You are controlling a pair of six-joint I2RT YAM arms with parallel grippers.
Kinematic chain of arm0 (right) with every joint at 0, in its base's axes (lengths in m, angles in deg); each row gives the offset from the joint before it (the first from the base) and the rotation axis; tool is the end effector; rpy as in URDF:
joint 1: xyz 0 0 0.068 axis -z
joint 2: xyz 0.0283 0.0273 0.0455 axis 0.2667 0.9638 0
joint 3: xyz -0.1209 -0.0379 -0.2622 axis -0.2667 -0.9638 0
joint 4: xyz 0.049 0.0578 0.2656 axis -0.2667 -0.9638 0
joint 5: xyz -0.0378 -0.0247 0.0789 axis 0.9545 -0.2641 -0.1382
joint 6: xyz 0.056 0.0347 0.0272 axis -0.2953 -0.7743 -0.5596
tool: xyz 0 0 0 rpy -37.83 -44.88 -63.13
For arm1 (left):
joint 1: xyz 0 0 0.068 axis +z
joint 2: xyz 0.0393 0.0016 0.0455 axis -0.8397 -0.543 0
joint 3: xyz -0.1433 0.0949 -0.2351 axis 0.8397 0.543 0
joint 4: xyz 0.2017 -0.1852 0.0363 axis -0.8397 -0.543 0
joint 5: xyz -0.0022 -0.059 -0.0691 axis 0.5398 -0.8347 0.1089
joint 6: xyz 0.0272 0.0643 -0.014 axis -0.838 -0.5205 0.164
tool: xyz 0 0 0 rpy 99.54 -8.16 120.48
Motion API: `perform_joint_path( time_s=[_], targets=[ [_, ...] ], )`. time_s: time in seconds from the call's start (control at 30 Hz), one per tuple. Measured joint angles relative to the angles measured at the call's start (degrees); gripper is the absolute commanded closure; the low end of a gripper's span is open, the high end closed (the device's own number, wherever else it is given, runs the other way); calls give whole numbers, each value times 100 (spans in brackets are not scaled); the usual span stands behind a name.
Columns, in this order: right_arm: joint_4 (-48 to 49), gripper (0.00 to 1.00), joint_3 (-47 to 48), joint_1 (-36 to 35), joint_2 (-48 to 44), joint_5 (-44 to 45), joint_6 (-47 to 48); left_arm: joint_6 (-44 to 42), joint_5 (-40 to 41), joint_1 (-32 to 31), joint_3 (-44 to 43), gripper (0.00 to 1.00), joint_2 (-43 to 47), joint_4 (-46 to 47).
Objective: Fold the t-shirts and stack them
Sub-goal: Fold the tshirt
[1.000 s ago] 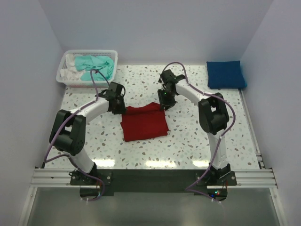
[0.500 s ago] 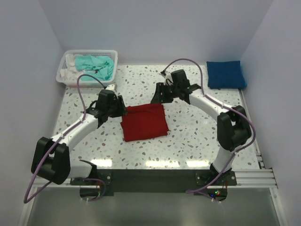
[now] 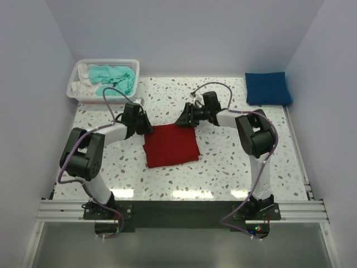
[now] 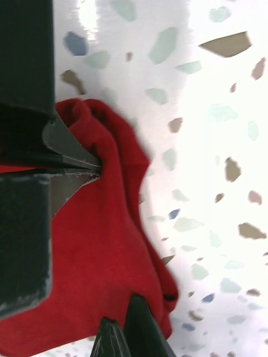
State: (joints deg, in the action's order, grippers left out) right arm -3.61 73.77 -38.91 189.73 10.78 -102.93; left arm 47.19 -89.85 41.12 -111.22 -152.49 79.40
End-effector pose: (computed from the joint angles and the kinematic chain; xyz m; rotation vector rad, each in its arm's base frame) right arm 0.4292 0.2311 0.1386 -0.2374 2.3663 1.3991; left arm 0.3496 -0.1101 0.1531 -0.2709 2.4212 -0.5900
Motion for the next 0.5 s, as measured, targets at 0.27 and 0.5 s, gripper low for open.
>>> perform_joint_path(
  time_s=[0.27, 0.5],
  targets=[
    [413, 48, 160, 575, 503, -166, -367, 103, 13, 151, -627, 85, -800, 166],
    [640, 47, -549, 699, -348, -116, -673, 94, 31, 149, -562, 64, -328, -74]
  ],
)
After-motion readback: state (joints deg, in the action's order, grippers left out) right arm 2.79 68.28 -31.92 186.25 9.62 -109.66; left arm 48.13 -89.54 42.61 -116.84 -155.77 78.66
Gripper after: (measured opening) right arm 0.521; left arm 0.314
